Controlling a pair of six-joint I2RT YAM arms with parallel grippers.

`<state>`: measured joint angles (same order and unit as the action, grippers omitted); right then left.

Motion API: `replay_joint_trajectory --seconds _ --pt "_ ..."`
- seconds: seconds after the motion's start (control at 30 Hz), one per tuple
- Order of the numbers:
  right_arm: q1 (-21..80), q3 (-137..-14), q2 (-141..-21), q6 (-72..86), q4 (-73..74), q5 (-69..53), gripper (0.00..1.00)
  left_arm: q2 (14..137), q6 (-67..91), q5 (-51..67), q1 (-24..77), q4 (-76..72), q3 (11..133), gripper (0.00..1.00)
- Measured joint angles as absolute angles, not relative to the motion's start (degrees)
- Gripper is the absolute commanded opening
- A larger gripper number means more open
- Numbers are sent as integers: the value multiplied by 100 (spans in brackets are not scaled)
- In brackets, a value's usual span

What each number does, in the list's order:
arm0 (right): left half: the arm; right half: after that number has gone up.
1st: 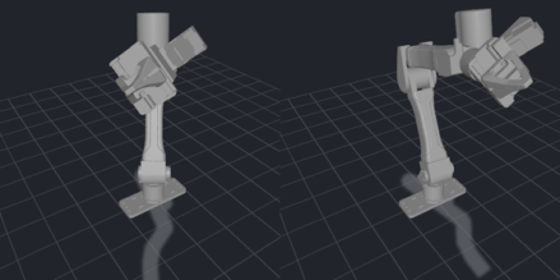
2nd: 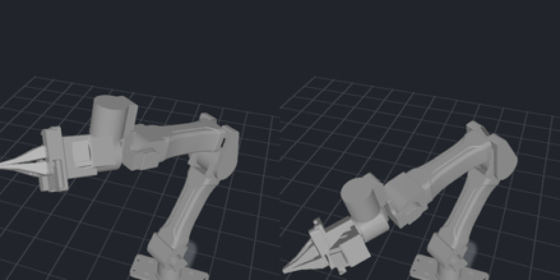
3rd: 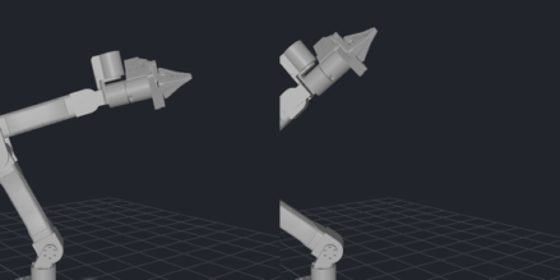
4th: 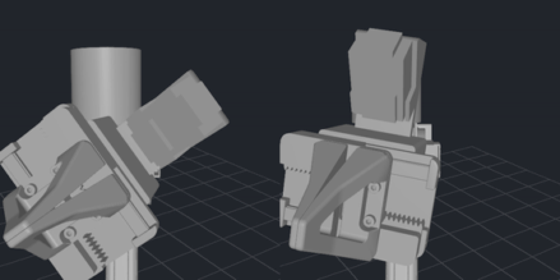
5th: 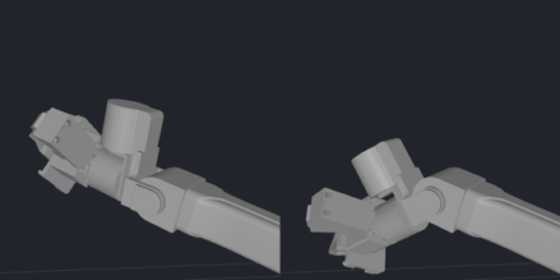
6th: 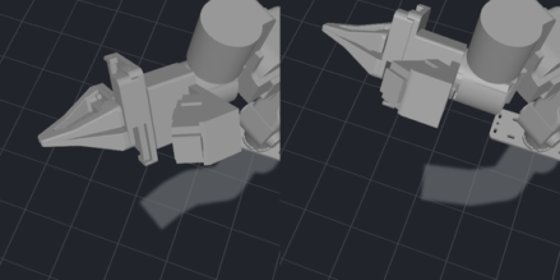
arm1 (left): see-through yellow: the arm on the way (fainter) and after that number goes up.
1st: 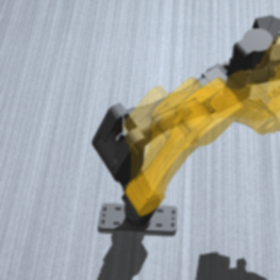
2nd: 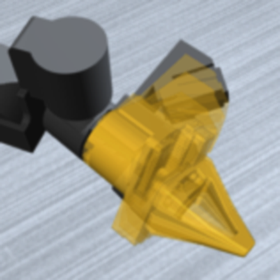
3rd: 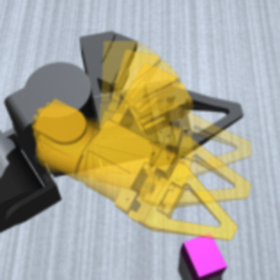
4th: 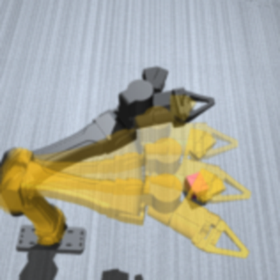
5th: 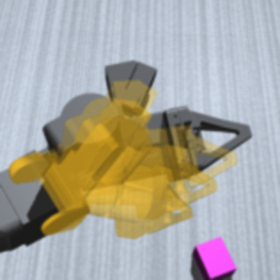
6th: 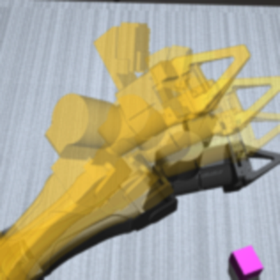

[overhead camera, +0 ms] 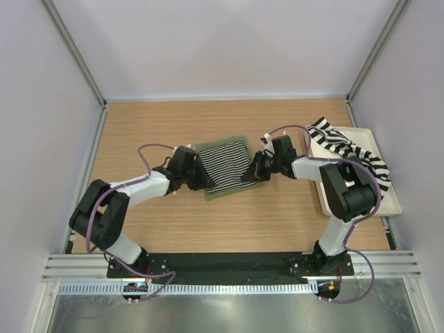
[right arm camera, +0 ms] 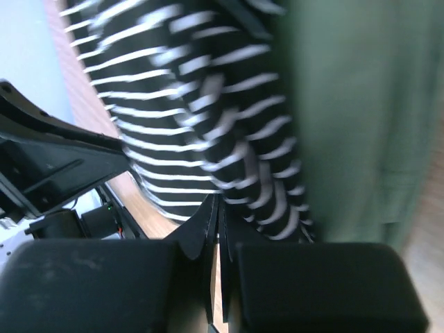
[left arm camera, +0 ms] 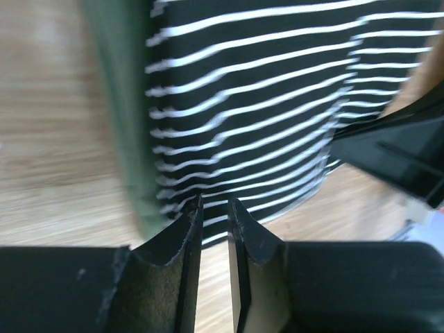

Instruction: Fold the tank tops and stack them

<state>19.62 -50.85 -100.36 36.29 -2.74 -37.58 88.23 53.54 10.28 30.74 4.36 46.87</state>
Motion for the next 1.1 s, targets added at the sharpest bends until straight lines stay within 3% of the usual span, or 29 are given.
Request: replay_joint_trajectory --seconds 0.1,0.2,0.23,0.27,0.33,0.37,0.43,0.57,0.67,0.87,1.1 --pt "1846 -4991 -10267 3682 -395 -3861 8 8956 5240 1004 3074 272 4390 23" --pt "1815 -4991 -10110 3634 -384 -3800 28 8724 5015 819 3122 261 4327 34" --pt "1815 -4991 -10005 3605 -338 -3752 45 8530 4908 720 3164 296 4327 39" --pt "1815 -4991 -9839 3564 -268 -3662 52 8287 4816 604 3210 362 4327 51" --pt "1815 -4941 -9354 3387 -80 -3389 65 7701 4604 336 3312 484 4333 60" --pt "1815 -4897 -9094 3321 1 -3210 67 7369 4528 185 3354 556 4333 68" --pt "1820 -4716 -8298 3129 169 -2753 74 6755 4366 -115 3404 652 4324 74" --pt "1820 -4191 -6663 2884 314 -1721 80 5701 4084 -757 3404 749 4005 94" --pt "1820 -3629 -5472 2788 318 -790 81 4978 3894 -1221 3406 860 3461 100" --pt "1815 -2679 -3741 2738 738 558 81 3822 3479 -1975 3406 1076 2410 100" --pt "1815 -1660 -2659 3046 836 1031 81 2689 3122 -2189 3406 1020 1527 100"
